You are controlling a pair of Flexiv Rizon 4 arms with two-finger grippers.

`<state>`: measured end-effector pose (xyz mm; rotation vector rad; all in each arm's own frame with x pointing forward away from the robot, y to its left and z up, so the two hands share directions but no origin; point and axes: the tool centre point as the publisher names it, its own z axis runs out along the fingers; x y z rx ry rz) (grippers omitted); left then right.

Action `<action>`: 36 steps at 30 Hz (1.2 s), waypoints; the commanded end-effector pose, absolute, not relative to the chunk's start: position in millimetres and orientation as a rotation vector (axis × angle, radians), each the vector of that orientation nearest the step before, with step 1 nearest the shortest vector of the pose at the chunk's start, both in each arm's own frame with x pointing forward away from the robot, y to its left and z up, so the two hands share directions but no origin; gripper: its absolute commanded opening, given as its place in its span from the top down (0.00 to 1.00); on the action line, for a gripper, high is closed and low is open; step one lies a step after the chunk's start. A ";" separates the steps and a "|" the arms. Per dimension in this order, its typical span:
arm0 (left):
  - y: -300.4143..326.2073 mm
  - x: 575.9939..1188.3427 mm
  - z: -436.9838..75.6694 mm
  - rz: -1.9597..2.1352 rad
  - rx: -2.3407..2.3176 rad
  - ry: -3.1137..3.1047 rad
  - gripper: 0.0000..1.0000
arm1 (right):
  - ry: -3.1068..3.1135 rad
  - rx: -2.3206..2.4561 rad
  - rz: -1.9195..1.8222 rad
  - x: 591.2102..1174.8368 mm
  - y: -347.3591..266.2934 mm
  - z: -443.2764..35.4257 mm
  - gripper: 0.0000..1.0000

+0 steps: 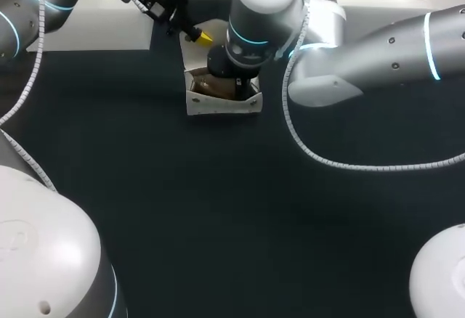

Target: Pick up the bag, open it, inspect its contents, close it, and place it on the opposite side

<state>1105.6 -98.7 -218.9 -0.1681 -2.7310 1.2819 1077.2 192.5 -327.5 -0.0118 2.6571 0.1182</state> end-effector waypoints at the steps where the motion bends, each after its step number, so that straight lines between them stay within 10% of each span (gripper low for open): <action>1: -98.3 1109.4 -221.4 1.279 -0.185 -2.714 1.00 | 2.665 -0.010 0.104 1080.9 193.4 -335.0 0.00; 36: -97.4 1110.1 -221.2 1.284 -0.189 -2.726 1.00 | 2.650 0.002 0.111 1082.3 192.2 -328.2 0.00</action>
